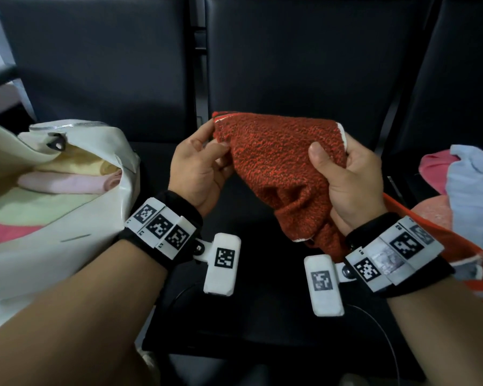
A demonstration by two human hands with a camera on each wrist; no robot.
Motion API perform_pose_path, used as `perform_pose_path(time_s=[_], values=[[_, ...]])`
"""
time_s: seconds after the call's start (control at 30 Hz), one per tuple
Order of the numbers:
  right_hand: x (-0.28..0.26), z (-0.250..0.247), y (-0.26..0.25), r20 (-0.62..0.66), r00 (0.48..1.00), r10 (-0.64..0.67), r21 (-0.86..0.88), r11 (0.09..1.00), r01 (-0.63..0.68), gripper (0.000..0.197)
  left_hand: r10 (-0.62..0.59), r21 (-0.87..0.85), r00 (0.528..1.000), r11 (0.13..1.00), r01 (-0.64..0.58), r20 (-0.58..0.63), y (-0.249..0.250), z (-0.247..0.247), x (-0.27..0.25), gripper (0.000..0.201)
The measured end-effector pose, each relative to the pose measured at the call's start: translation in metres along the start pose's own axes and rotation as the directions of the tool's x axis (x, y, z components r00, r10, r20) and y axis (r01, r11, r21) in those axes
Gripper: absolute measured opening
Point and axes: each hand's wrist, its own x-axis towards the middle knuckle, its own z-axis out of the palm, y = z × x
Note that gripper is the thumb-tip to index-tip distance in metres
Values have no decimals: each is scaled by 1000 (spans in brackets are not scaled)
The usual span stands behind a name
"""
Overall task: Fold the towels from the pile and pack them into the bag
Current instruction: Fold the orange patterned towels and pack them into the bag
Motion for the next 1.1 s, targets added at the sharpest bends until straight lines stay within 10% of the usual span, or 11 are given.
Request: perform_pose_path(time_s=[0.27, 0.47, 0.67, 1.1], values=[[-1, 0, -4, 30, 999, 35, 120, 992, -38, 13, -237, 214, 968, 953, 214, 84, -19, 9, -10, 27], [-2, -1, -6, 205, 975, 83, 170, 978, -119, 45, -75, 174, 997, 982, 74, -4, -23, 8, -6, 17], [-7, 1, 0, 249, 928, 277, -25, 960, -280, 32, 81, 214, 994, 975, -63, -76, -16, 13, -6, 18], [-2, 12, -7, -5, 994, 110, 21, 994, -109, 22, 126, 352, 992, 929, -114, -12, -4, 23, -11, 25]])
